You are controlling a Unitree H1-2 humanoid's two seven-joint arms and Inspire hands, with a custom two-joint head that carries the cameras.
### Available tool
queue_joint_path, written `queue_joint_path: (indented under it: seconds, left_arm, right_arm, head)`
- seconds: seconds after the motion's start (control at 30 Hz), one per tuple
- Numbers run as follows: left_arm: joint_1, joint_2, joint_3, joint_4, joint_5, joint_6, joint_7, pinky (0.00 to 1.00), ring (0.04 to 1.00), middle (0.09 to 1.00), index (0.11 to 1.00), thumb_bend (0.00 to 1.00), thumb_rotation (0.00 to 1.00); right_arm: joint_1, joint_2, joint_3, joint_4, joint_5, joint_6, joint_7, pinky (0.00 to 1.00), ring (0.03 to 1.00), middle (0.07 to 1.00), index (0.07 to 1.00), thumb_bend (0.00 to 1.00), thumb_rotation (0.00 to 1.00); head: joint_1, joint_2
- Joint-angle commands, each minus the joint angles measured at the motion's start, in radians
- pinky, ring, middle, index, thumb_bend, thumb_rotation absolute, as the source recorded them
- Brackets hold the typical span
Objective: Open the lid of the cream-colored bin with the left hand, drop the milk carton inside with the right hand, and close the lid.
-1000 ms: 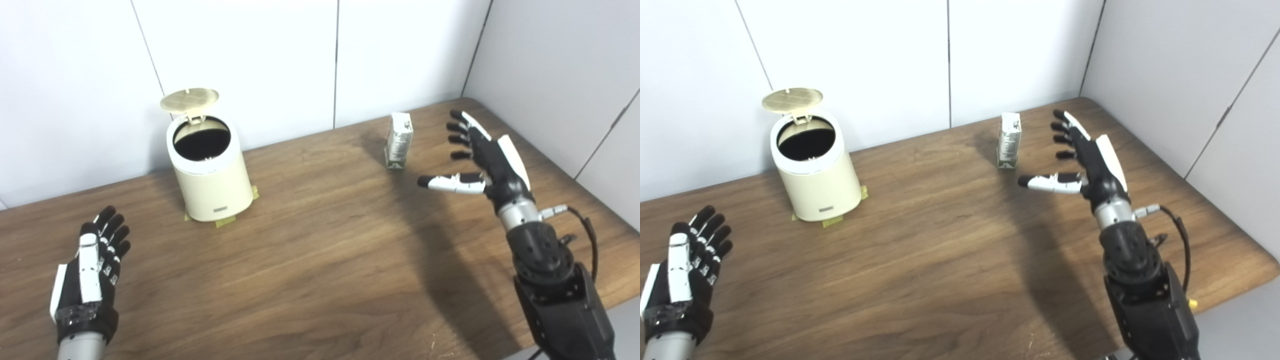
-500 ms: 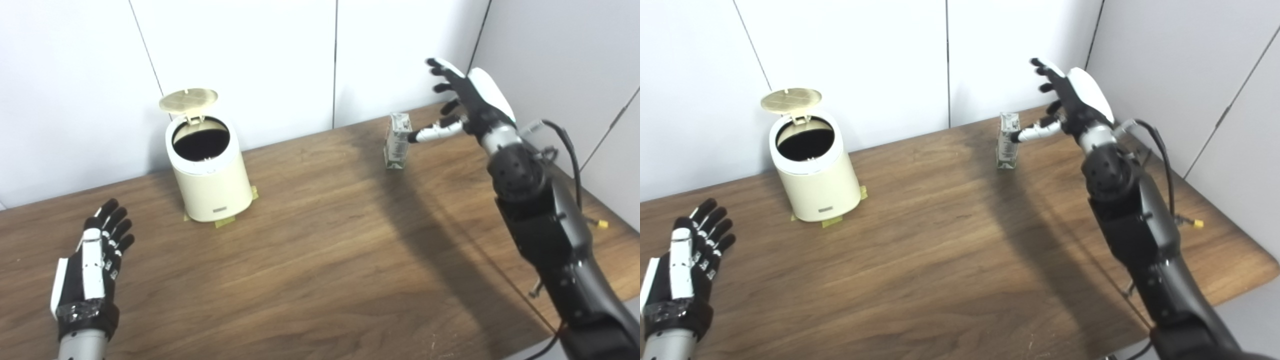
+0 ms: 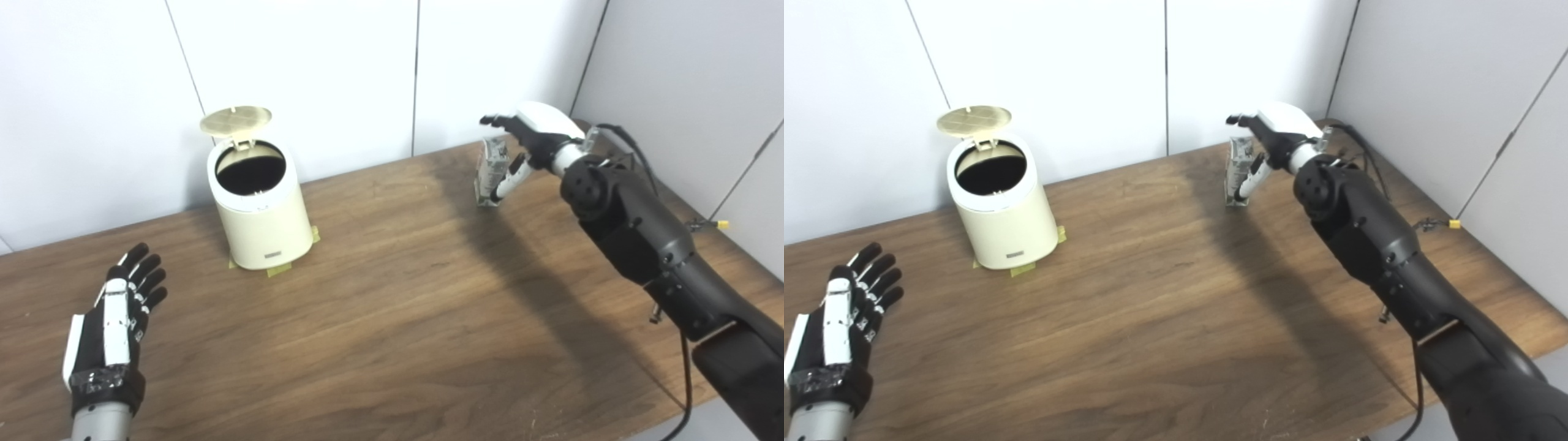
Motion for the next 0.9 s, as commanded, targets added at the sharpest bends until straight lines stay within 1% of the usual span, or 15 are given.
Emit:
queue_joint_path:
  seconds: [0.0,0.1,0.23,0.43,0.5,0.63,0.77,0.87]
  left_arm:
    - [-0.029,0.004,-0.006,-0.04,0.012,-0.008,0.007,0.89,0.895,0.889,0.903,0.28,1.0]
    - [-0.026,0.006,-0.007,-0.039,0.013,-0.006,0.007,0.89,0.894,0.888,0.902,0.29,1.0]
    - [-0.026,0.007,-0.007,-0.034,0.01,-0.013,0.006,0.9,0.889,0.884,0.9,0.28,1.0]
    - [-0.024,0.011,-0.009,-0.033,0.01,-0.015,0.004,0.89,0.884,0.881,0.899,0.29,1.0]
    - [-0.023,0.012,-0.007,-0.034,0.004,-0.012,0.002,0.9,0.891,0.886,0.903,0.3,1.0]
    - [-0.02,0.022,-0.015,-0.033,0.018,-0.016,-0.001,0.89,0.888,0.883,0.903,0.32,1.0]
    - [-0.022,0.02,-0.014,-0.033,0.011,-0.004,0.0,0.91,0.899,0.891,0.911,0.32,1.0]
    - [-0.021,0.024,-0.017,-0.029,0.017,-0.011,-0.002,0.9,0.89,0.886,0.91,0.31,0.99]
  right_arm:
    - [-0.081,-0.042,-0.002,0.004,-0.037,-0.016,-0.016,0.74,0.89,0.895,0.871,0.92,0.06]
    - [-0.105,-0.04,0.018,0.029,-0.067,-0.013,-0.012,0.73,0.881,0.894,0.879,0.92,0.08]
    - [-0.121,-0.037,0.022,0.037,-0.076,-0.012,-0.01,0.72,0.881,0.891,0.879,0.93,0.1]
    - [-0.133,-0.027,0.012,0.067,-0.06,-0.028,-0.025,0.71,0.896,0.888,0.876,0.92,0.12]
    - [-0.134,-0.022,0.007,0.072,-0.055,-0.03,-0.033,0.71,0.887,0.885,0.869,0.92,0.12]
    - [-0.13,-0.008,-0.004,0.079,-0.042,-0.034,-0.054,0.71,0.87,0.878,0.853,0.91,0.1]
    - [-0.134,-0.004,0.002,0.095,-0.043,-0.039,-0.06,0.7,0.855,0.866,0.836,0.9,0.11]
    - [-0.133,0.005,-0.001,0.114,-0.037,-0.051,-0.072,0.7,0.854,0.859,0.825,0.91,0.09]
  head:
    - [-0.001,0.0]
    - [-0.003,0.001]
    - [-0.003,0.001]
    - [0.002,0.004]
    - [0.002,0.005]
    - [0.001,0.006]
    - [0.002,0.007]
    - [0.002,0.008]
